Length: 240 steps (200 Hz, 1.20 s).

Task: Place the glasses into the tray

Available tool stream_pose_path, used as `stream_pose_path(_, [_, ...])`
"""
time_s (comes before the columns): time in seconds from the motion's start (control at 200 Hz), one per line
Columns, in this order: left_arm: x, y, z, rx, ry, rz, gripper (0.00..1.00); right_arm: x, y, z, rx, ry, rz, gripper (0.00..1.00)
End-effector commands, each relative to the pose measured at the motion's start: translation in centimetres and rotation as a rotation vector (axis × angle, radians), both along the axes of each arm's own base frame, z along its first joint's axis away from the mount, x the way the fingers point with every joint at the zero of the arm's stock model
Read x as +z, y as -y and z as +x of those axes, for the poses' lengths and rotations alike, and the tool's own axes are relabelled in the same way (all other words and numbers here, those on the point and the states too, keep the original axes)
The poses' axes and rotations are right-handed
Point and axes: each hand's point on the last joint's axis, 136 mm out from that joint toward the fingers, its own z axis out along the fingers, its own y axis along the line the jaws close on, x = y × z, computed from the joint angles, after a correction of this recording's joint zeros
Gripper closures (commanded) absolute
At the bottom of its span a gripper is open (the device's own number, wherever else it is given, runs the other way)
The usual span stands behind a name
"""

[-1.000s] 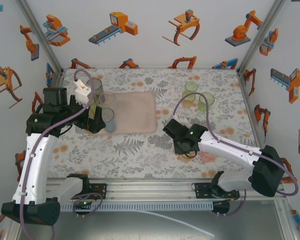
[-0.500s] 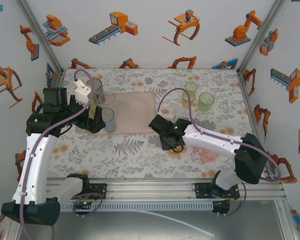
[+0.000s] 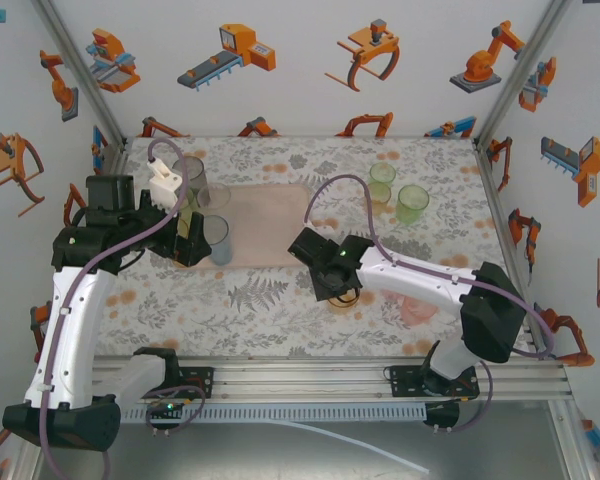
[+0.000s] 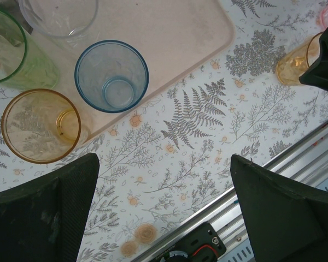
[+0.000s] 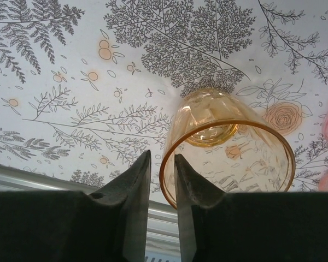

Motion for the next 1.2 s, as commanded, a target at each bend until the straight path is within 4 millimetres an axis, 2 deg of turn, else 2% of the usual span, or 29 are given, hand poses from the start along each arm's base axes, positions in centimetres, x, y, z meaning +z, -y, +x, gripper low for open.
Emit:
stream_pose_path(0.0, [1.1,0.3,-0.2,-0.013,0.035,-0.008,0.03,2.1,0.5,0.4,0.0,0.052,-0.01,0.7])
stream_pose_path(0.285, [1.4,0.2,-0.1,-0.01,0.041,-0.003,0.03,6.8,2.9,1.0,-0.035,0.165,-0.009,0.66])
stream_pose_path(0.386, [1.5,0.2,-0.1,-0.011,0.044,-0.003,0.03,7.5,4.5,1.1,-0.065,0.174,-0.018,0.63])
stream_pose_path(0.611, [1.3,0.2,-0.2,-0.012,0.039,-0.002,0.03,7.1,8.4,1.2,-0.168,0.157,-0.001,0.62])
stream_pose_path(0.711, [1.2,0.2,-0.2,-0.015,0.036,-0.005,0.03,6.5,9.3,1.2,-0.203,0.135,0.036,0.62])
stream_pose_path(0.831, [1.1,0.2,-0.2,-0.013,0.034,-0.003,0.03,5.7,9.7,1.1,-0.228,0.121,0.047,0.63])
stream_pose_path(1.197, [1.2,0.3,-0.2,-0.014,0.035,-0.006,0.03,2.6,9.0,0.8,-0.215,0.044,0.024,0.63])
